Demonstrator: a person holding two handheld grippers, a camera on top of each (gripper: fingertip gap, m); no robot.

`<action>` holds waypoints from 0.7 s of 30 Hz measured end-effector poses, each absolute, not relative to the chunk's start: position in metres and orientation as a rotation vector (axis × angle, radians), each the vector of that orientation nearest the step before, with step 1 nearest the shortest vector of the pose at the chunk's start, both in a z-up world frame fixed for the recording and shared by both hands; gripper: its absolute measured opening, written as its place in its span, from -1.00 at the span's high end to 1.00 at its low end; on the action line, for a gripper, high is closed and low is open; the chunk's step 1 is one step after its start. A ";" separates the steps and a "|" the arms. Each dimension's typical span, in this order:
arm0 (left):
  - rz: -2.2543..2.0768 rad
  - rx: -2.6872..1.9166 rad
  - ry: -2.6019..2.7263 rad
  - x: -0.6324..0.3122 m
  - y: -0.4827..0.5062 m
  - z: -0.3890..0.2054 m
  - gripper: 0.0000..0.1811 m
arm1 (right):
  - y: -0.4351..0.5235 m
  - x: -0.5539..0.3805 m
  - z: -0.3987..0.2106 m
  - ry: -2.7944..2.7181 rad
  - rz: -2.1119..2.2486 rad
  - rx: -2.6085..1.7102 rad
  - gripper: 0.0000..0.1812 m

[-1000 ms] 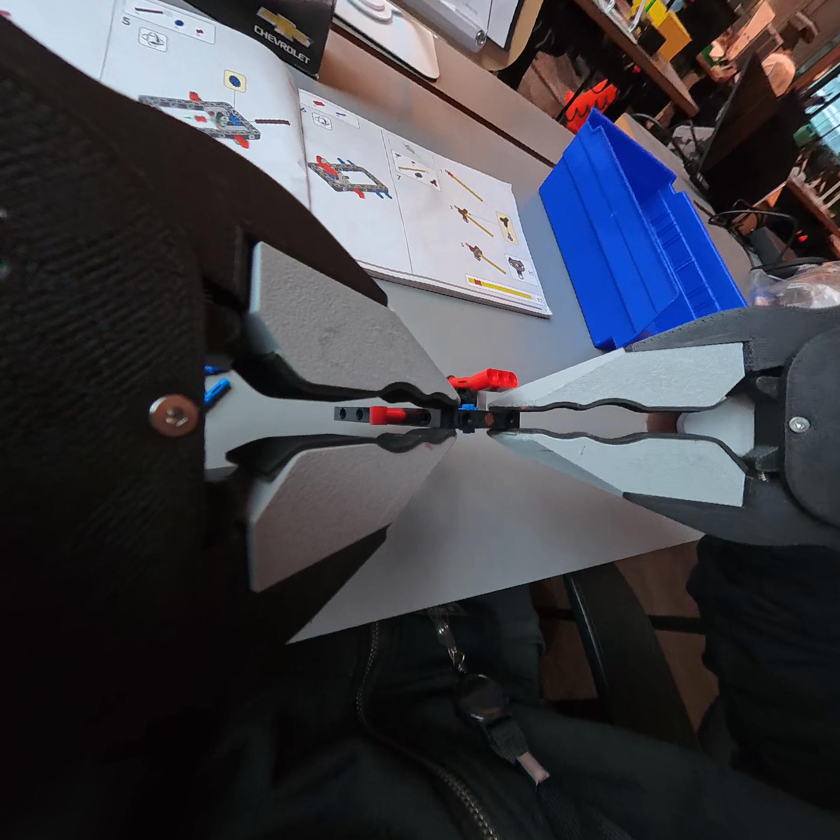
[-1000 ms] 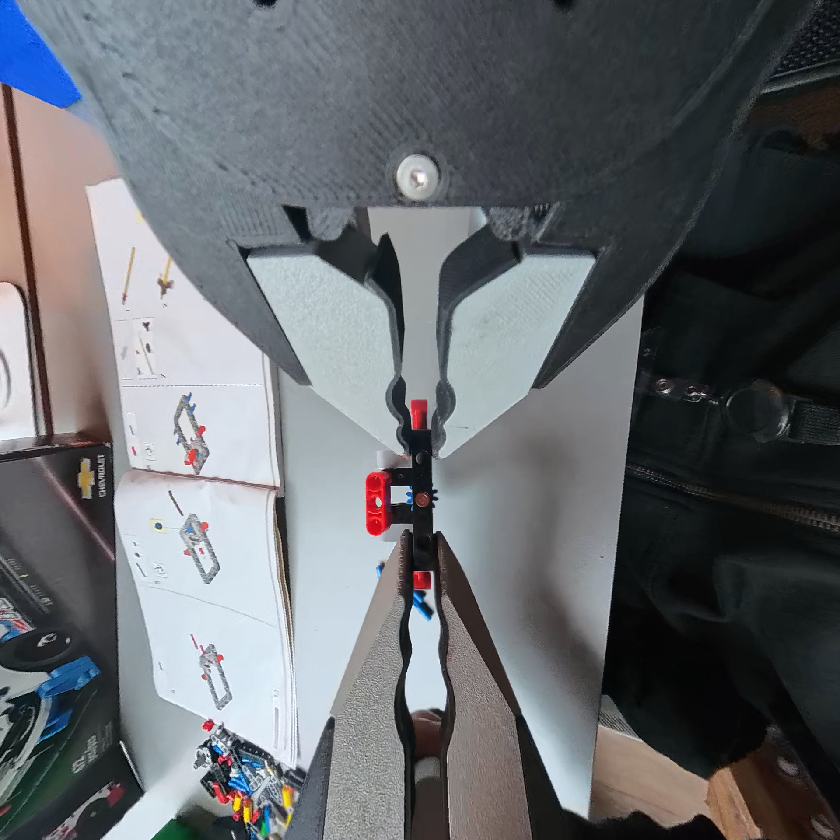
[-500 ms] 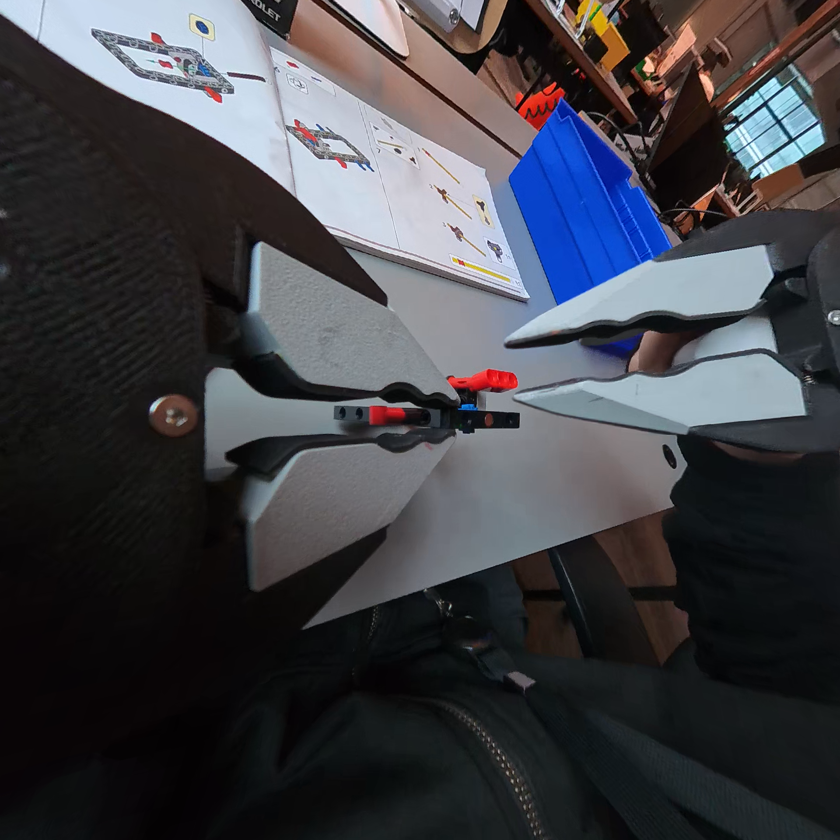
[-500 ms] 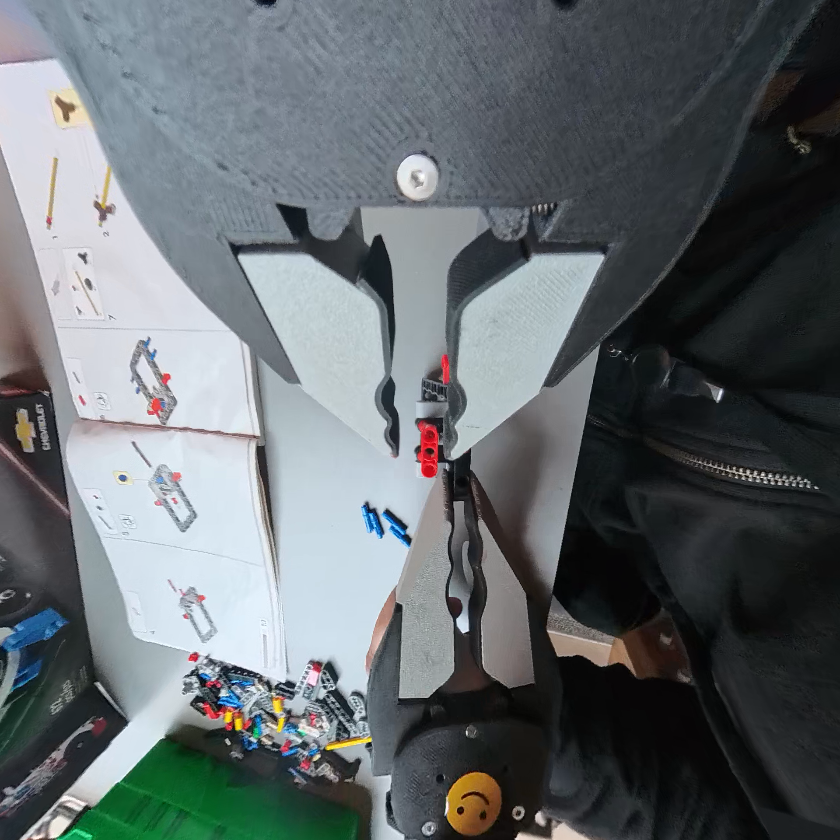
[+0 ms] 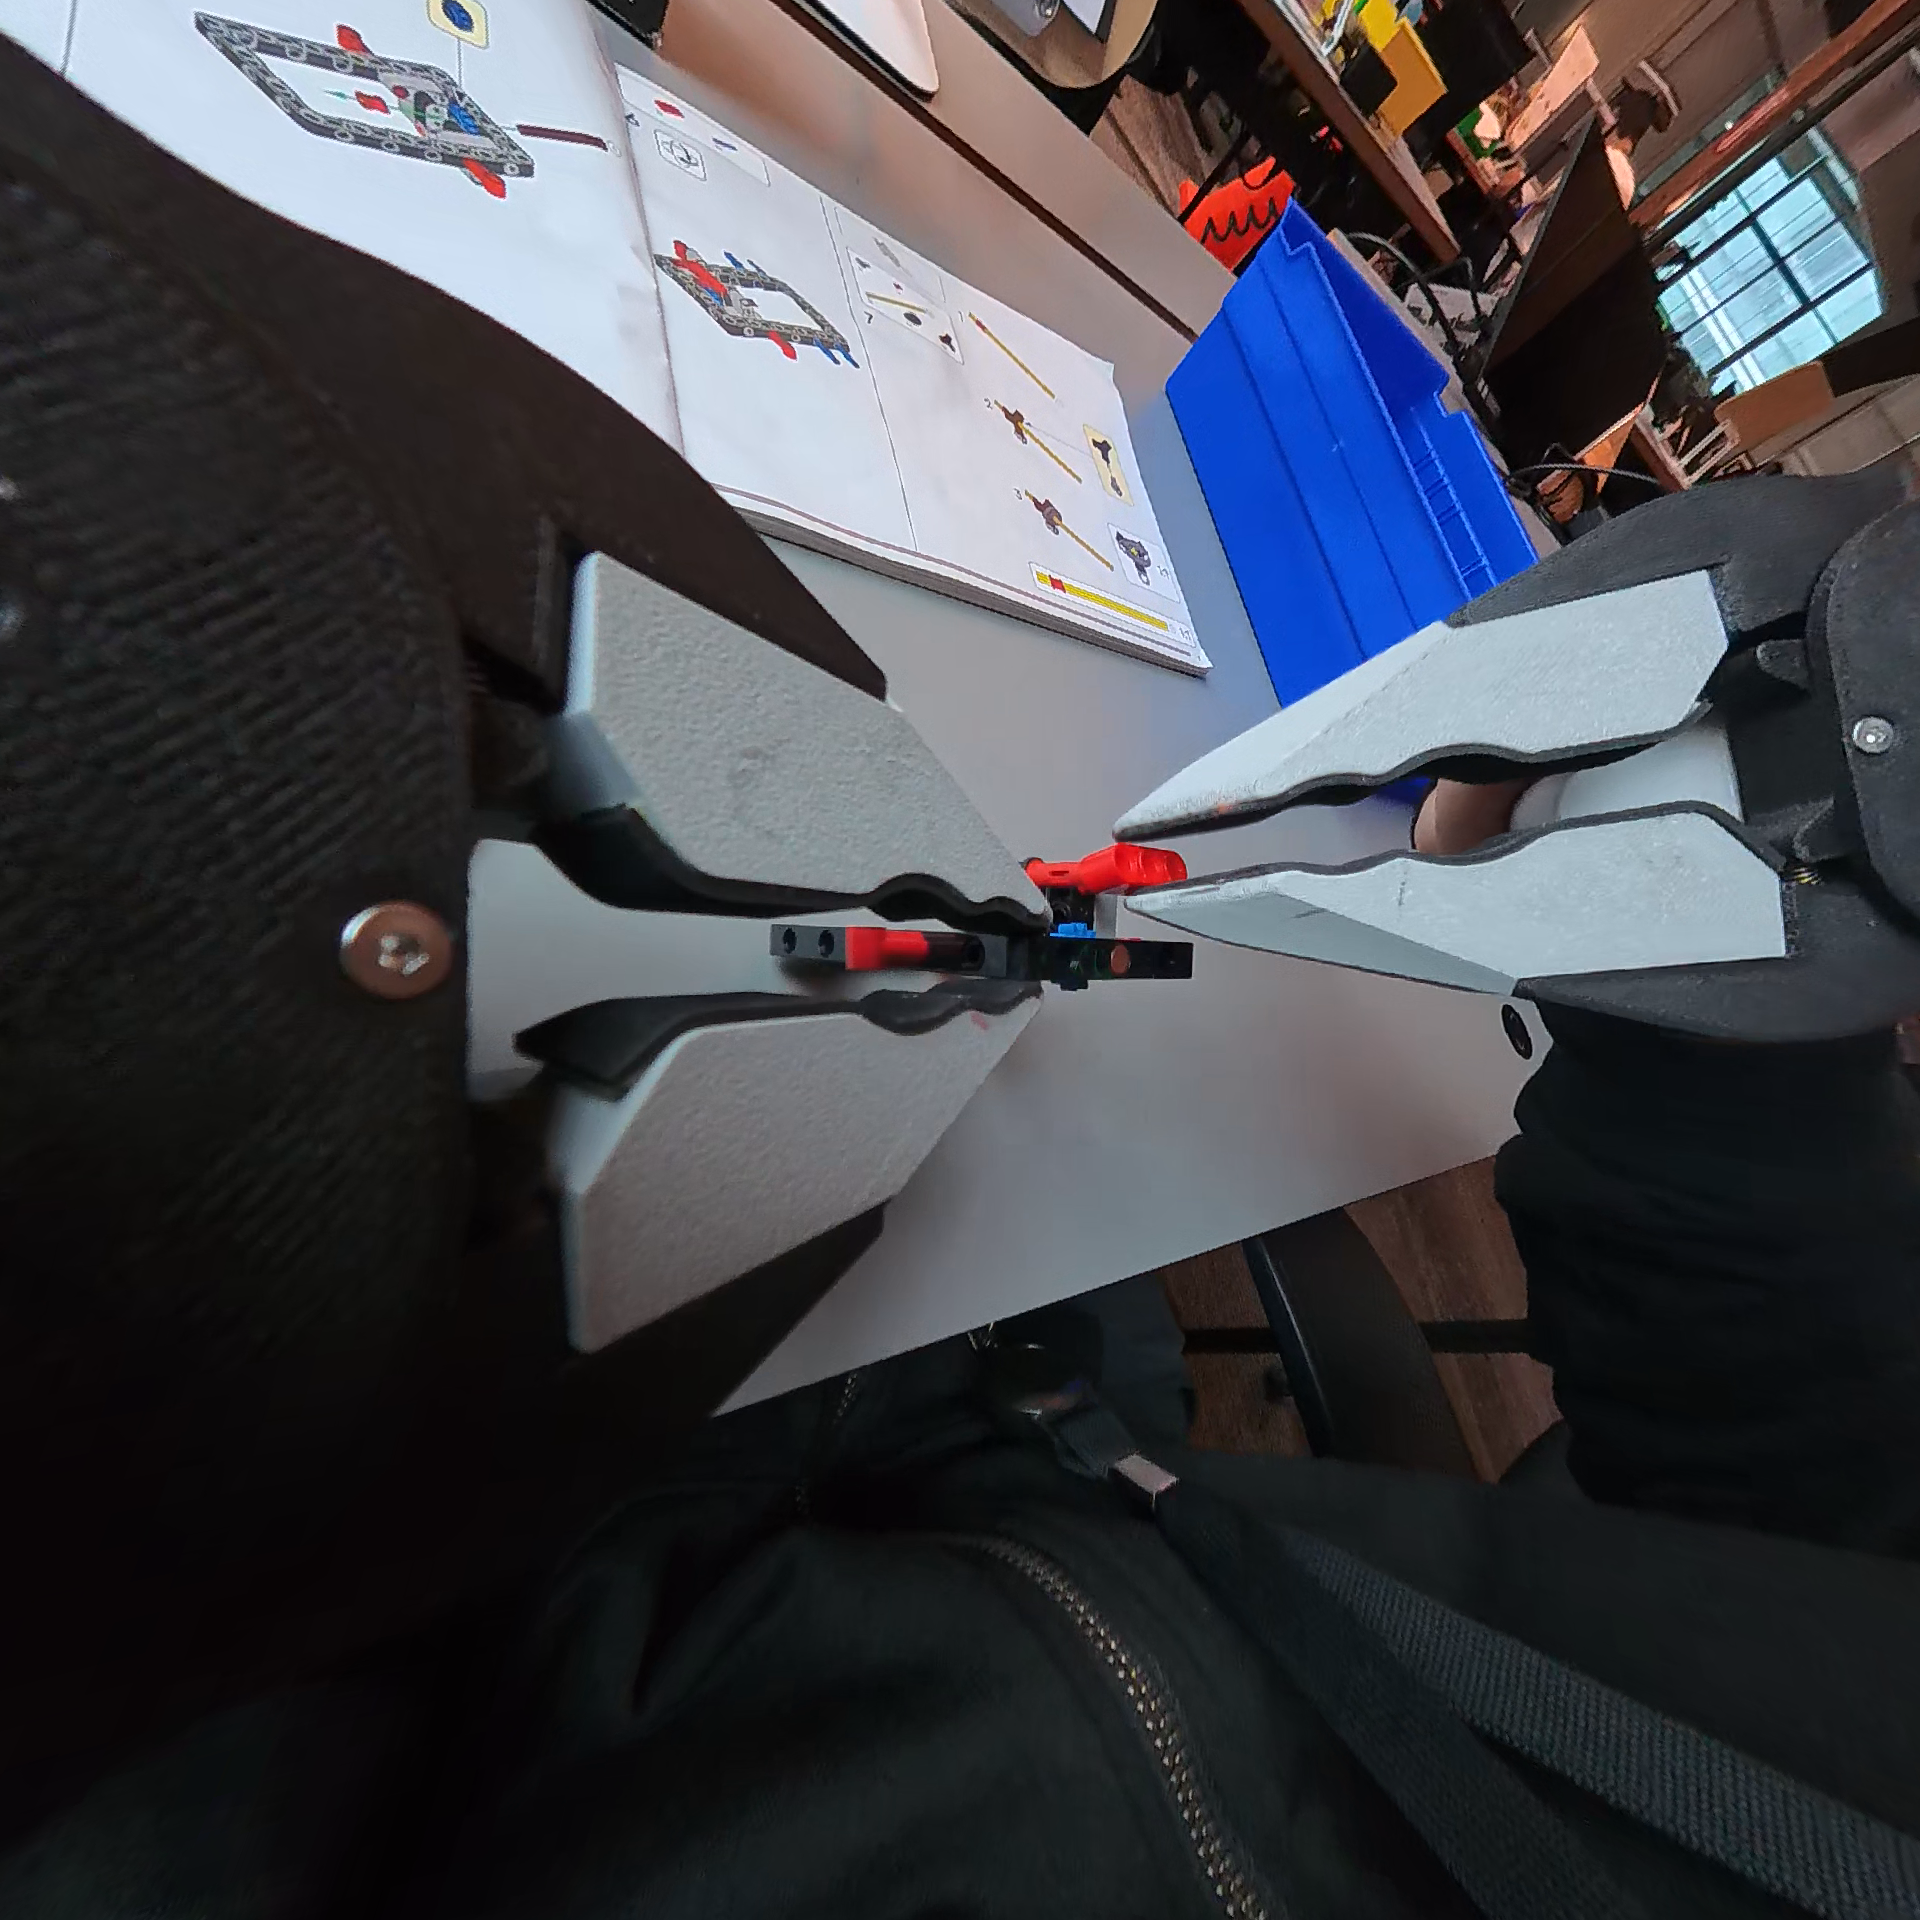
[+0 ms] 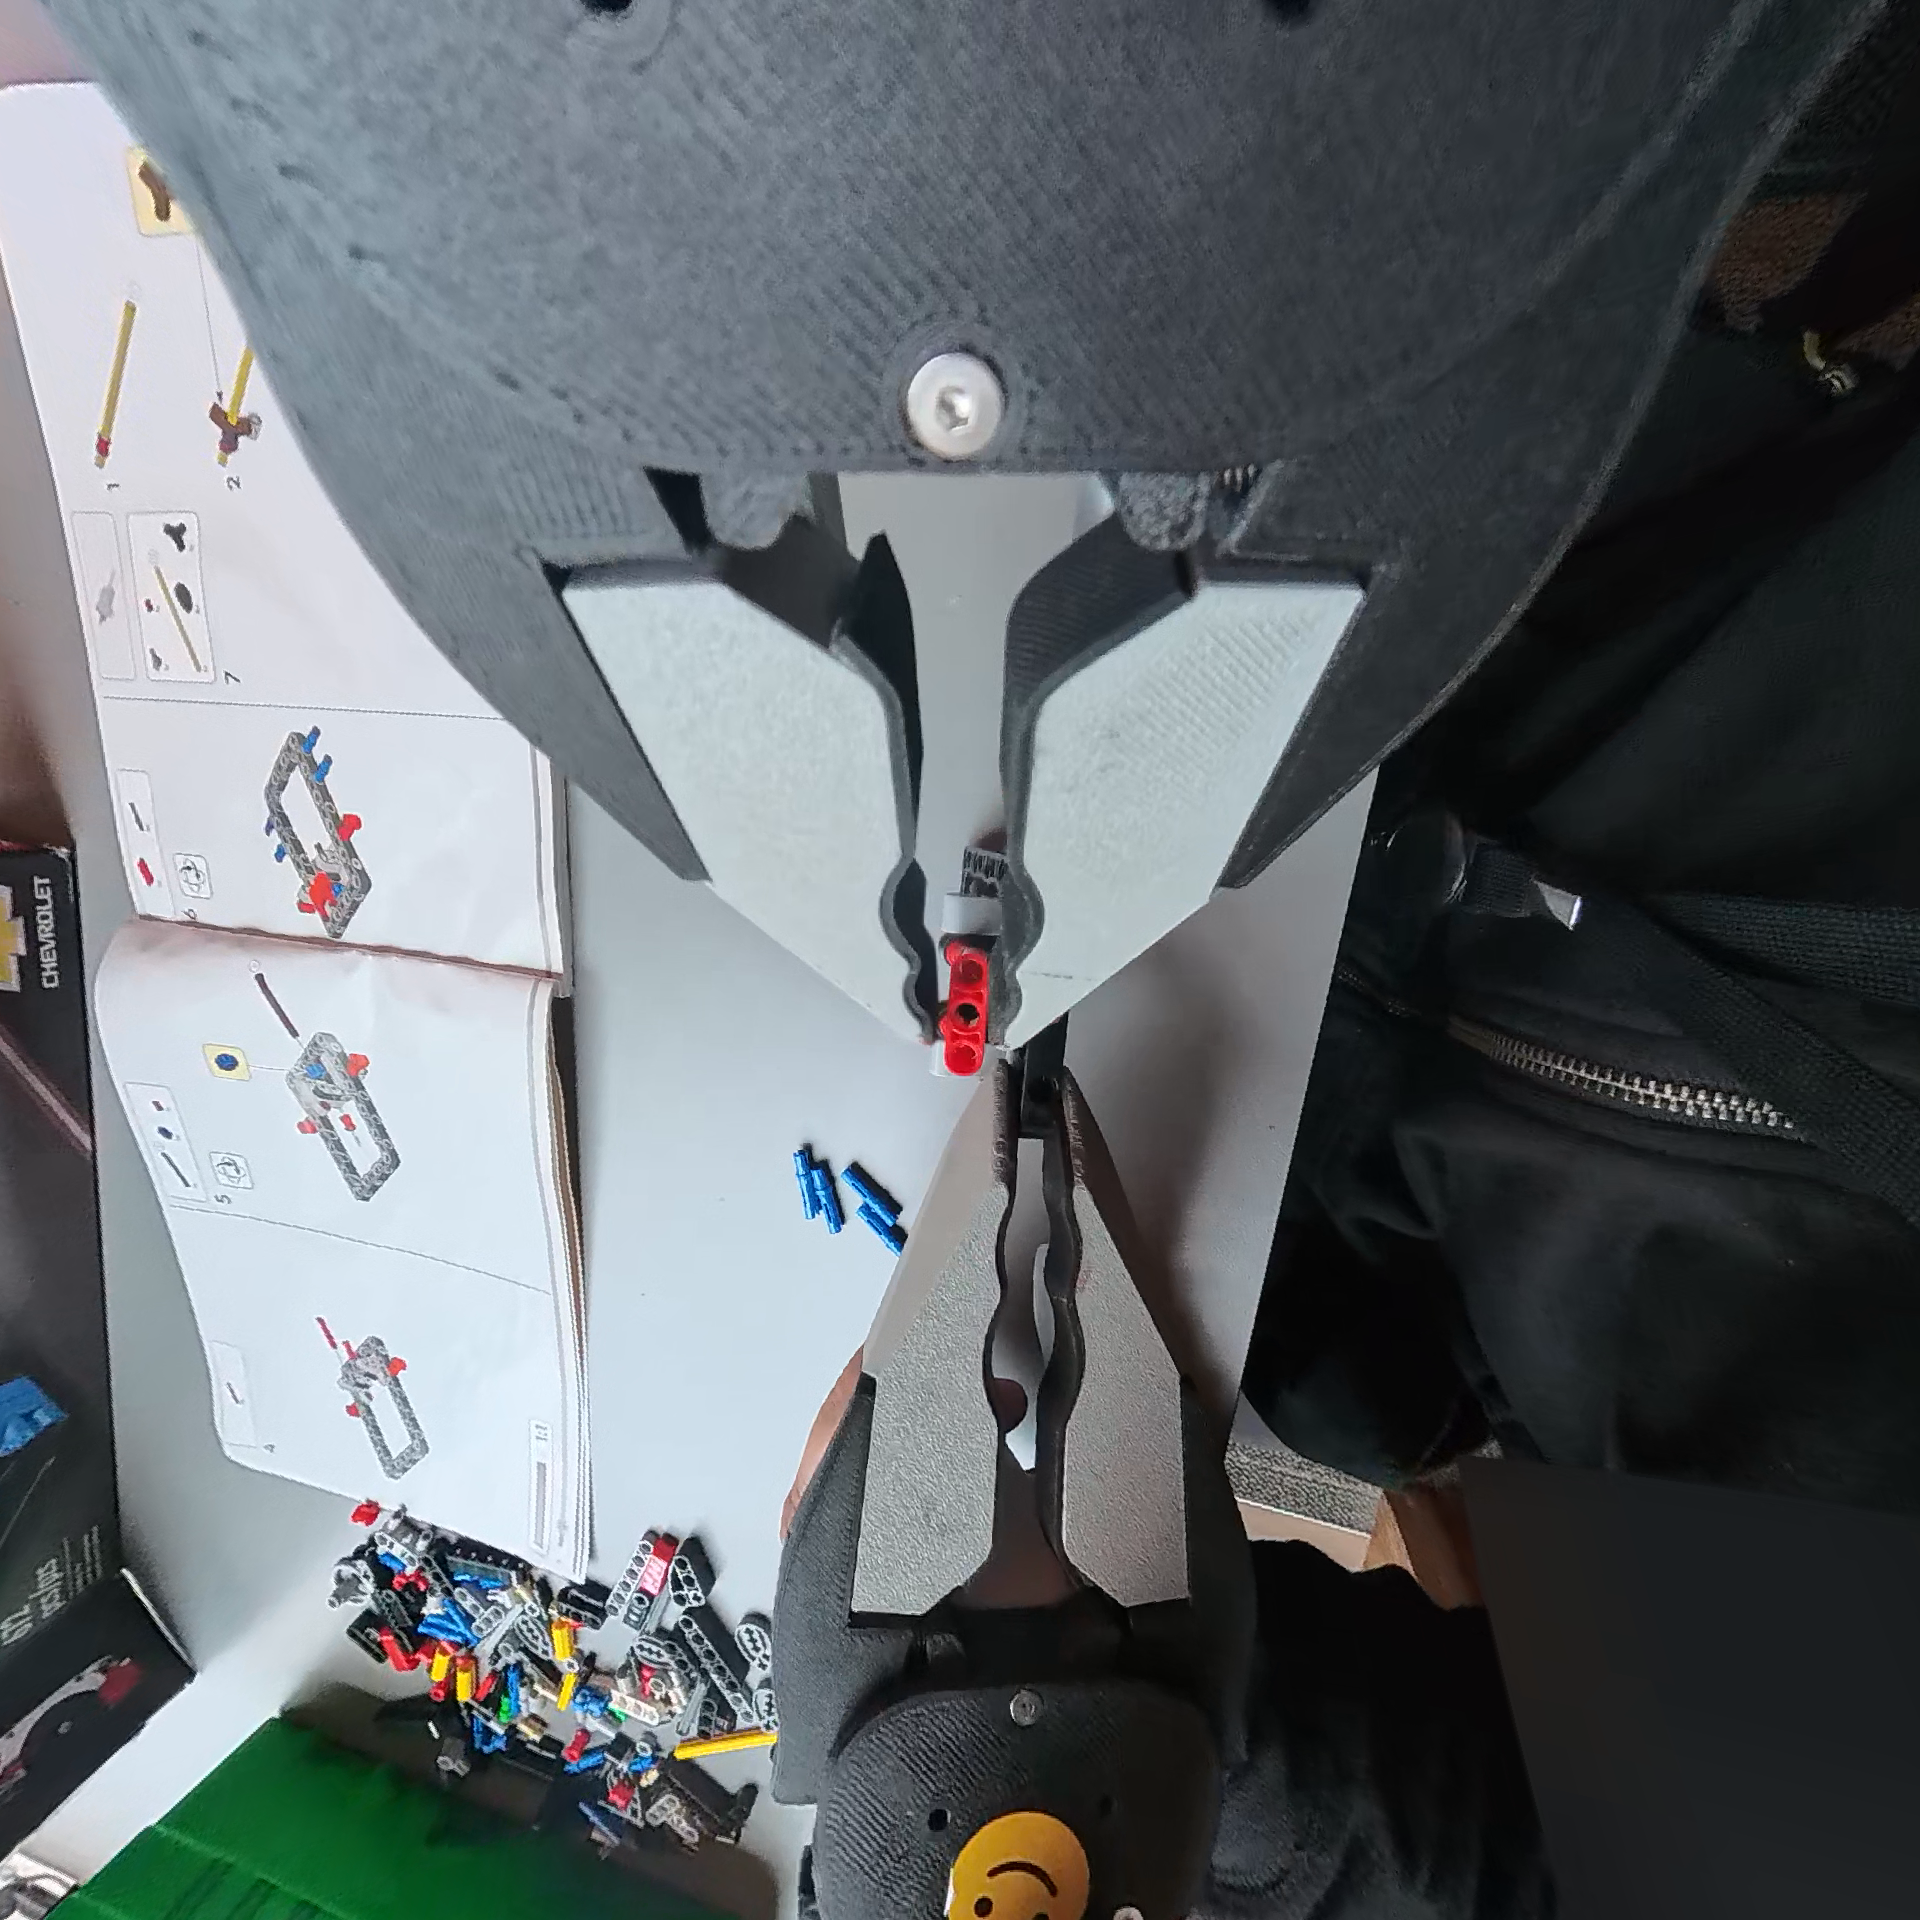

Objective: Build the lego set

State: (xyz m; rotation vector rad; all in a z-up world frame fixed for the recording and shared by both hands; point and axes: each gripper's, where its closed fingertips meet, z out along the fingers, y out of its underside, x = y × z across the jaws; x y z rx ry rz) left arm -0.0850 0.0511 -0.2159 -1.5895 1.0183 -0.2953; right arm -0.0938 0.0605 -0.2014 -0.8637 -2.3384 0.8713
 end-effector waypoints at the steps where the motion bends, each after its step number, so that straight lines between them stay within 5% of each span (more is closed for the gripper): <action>1: -0.295 -1.590 1.019 -0.085 0.051 -0.216 0.94 | 0.060 -0.094 -0.202 -2.343 0.871 -0.864 0.94; 21: -0.420 -1.640 0.941 -0.089 0.054 -0.217 0.93 | 0.063 -0.099 -0.204 -2.367 0.734 -0.758 0.96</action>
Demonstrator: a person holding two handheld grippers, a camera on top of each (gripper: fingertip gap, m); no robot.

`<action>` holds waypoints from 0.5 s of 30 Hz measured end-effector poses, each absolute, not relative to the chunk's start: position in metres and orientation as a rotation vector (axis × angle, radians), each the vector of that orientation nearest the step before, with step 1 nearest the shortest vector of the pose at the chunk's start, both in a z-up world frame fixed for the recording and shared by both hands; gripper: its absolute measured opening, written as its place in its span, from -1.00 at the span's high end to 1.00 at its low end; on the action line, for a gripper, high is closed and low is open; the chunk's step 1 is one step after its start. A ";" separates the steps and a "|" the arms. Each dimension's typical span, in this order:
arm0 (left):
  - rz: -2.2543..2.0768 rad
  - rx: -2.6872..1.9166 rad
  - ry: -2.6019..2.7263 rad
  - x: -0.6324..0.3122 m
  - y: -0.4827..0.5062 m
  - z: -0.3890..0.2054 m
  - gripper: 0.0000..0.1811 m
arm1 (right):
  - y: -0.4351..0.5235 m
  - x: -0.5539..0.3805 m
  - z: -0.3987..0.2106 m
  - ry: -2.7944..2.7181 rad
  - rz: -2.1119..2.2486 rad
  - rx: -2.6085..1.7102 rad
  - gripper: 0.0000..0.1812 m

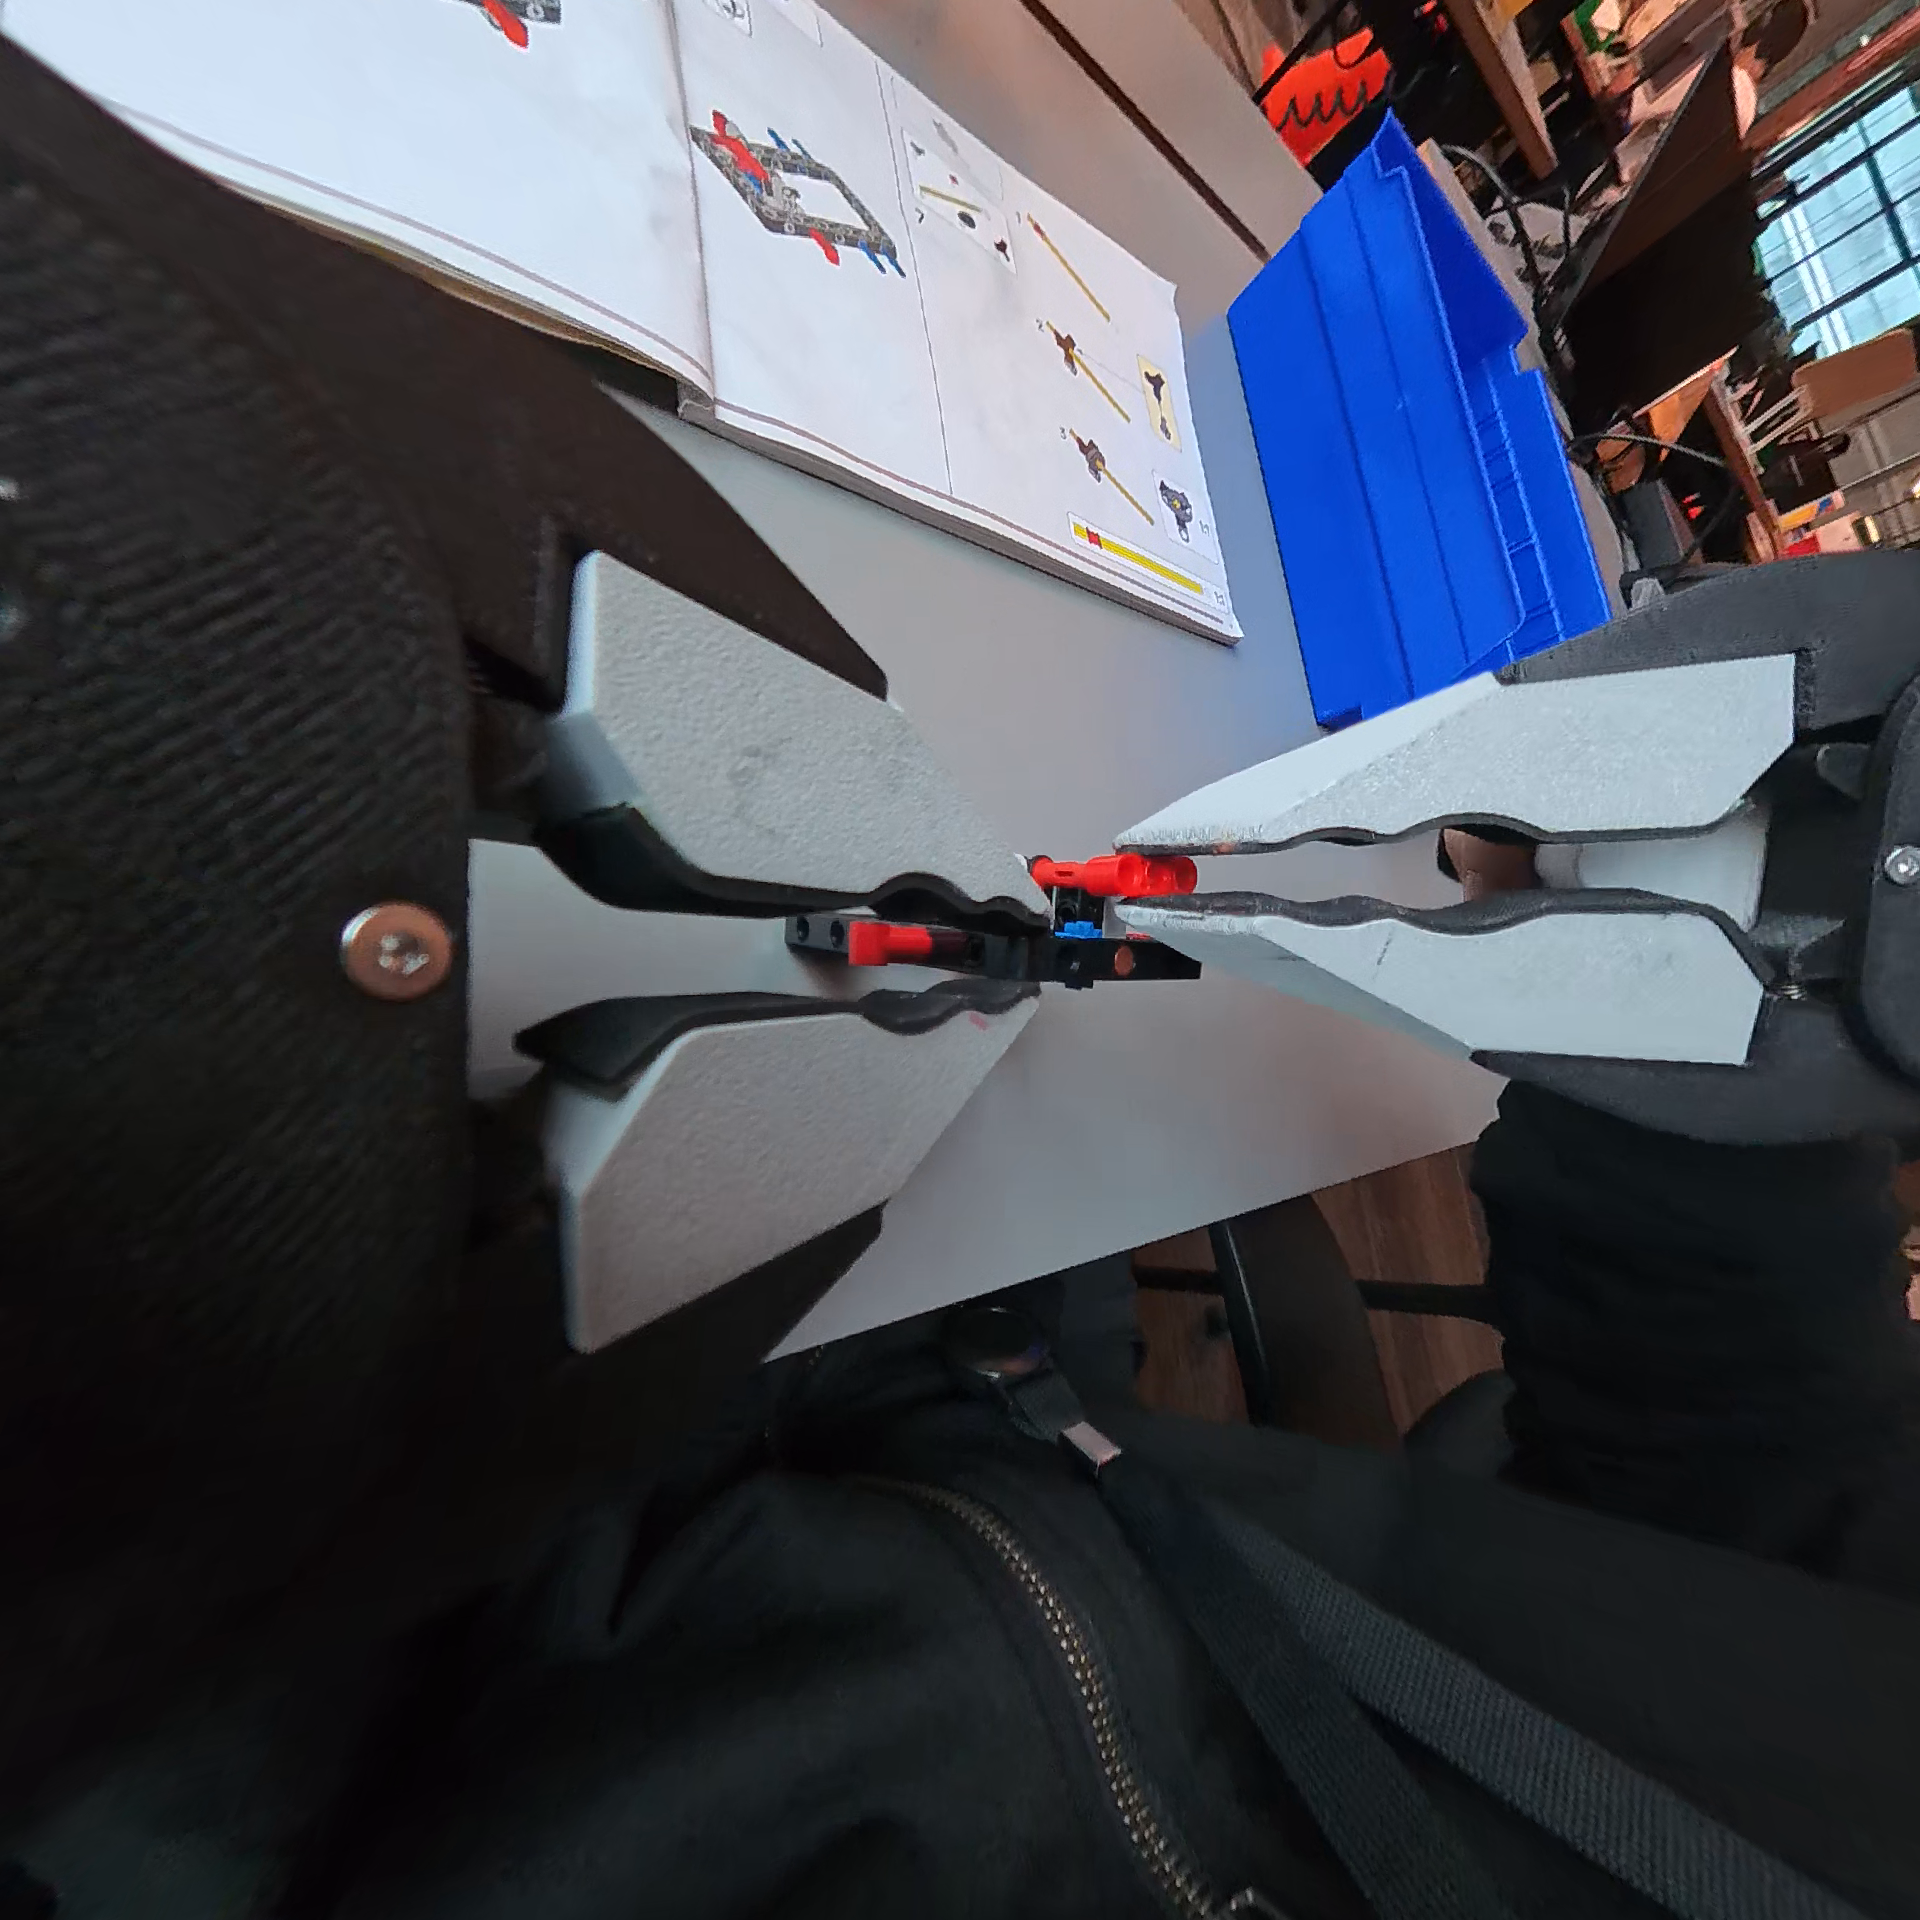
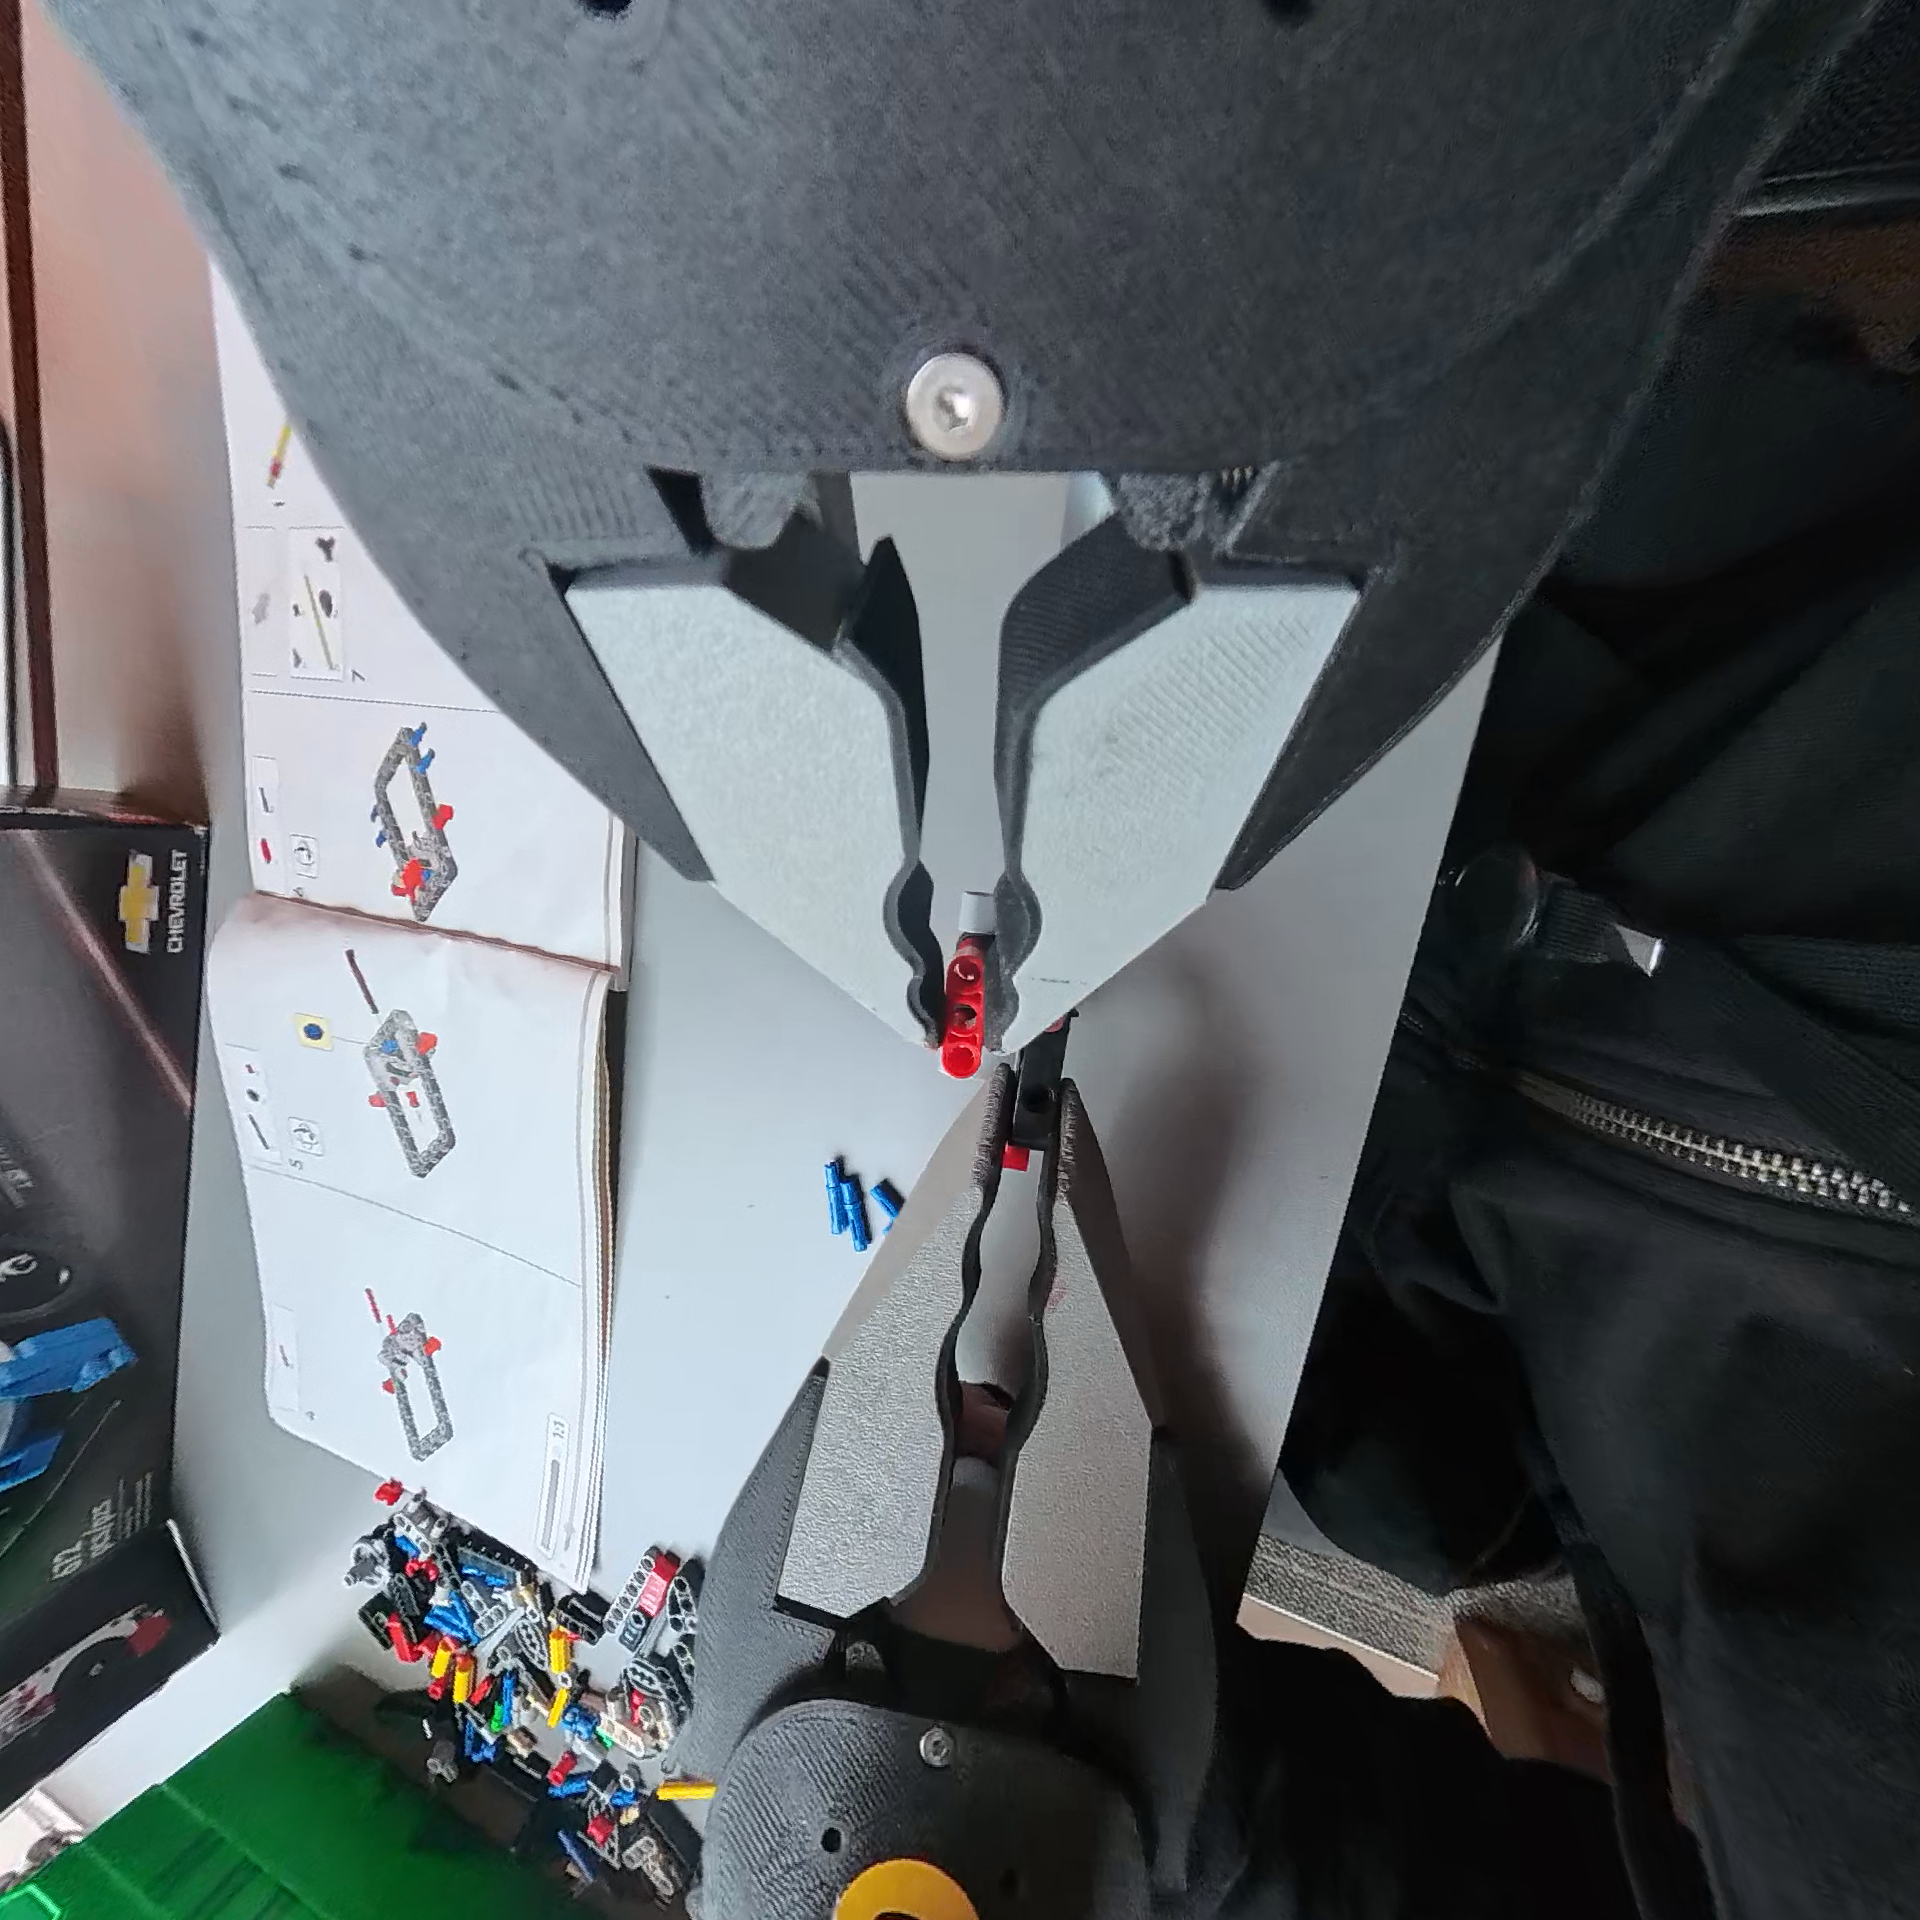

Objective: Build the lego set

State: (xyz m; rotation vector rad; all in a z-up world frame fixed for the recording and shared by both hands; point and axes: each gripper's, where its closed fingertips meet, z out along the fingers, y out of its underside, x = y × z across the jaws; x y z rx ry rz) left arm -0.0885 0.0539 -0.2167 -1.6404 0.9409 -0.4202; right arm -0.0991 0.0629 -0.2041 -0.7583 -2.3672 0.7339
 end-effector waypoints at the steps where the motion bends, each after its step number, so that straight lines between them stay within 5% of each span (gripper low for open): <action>1: -0.429 -1.641 0.935 -0.089 0.054 -0.217 0.93 | 0.063 -0.099 -0.204 -2.370 0.729 -0.746 0.96; 15: -0.535 -1.660 0.871 -0.092 0.056 -0.215 0.93 | 0.067 -0.103 -0.206 -2.433 0.792 -0.732 0.95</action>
